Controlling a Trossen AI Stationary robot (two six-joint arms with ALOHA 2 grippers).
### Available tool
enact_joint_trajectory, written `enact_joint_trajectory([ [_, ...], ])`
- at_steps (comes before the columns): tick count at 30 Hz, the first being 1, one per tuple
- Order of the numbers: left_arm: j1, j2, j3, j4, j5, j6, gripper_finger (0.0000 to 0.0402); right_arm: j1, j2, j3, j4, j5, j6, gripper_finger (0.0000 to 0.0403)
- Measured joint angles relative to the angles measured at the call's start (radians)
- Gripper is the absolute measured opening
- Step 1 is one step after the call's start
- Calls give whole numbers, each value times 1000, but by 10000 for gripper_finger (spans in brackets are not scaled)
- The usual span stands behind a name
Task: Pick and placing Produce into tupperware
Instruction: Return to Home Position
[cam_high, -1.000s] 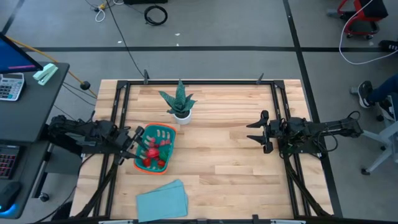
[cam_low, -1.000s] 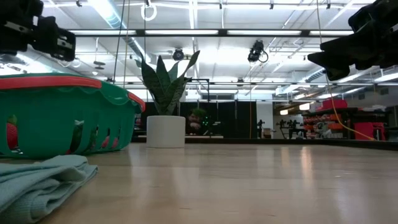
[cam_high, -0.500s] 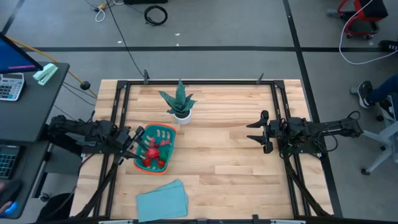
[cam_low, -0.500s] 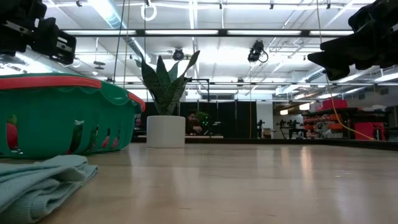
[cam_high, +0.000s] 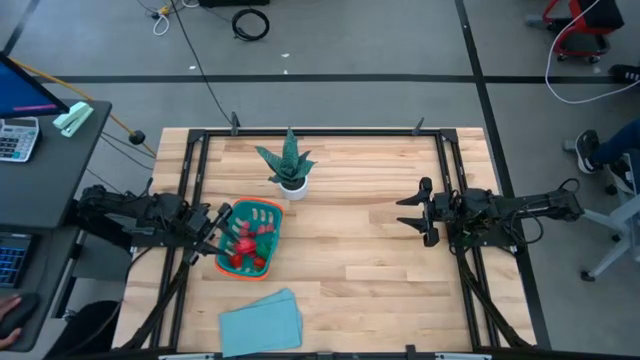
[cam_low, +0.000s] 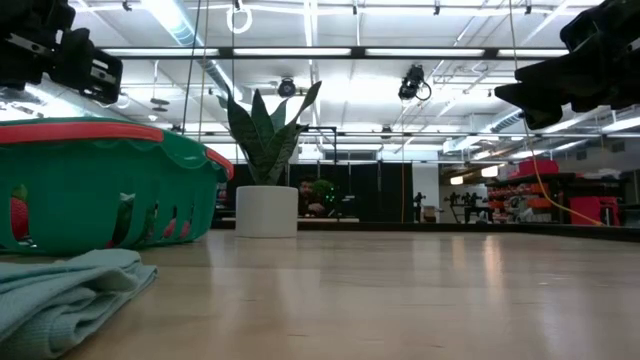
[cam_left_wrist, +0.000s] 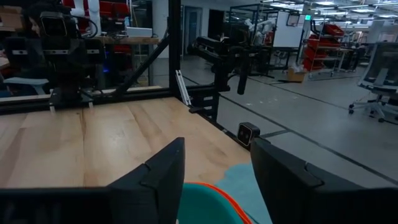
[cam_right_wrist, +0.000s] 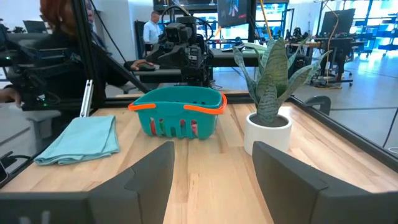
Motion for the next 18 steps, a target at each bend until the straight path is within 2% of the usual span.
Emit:
enact_joint_trajectory([
  [18,0,0,0,0,0,0,190,0,0,0,0,0,0,226],
])
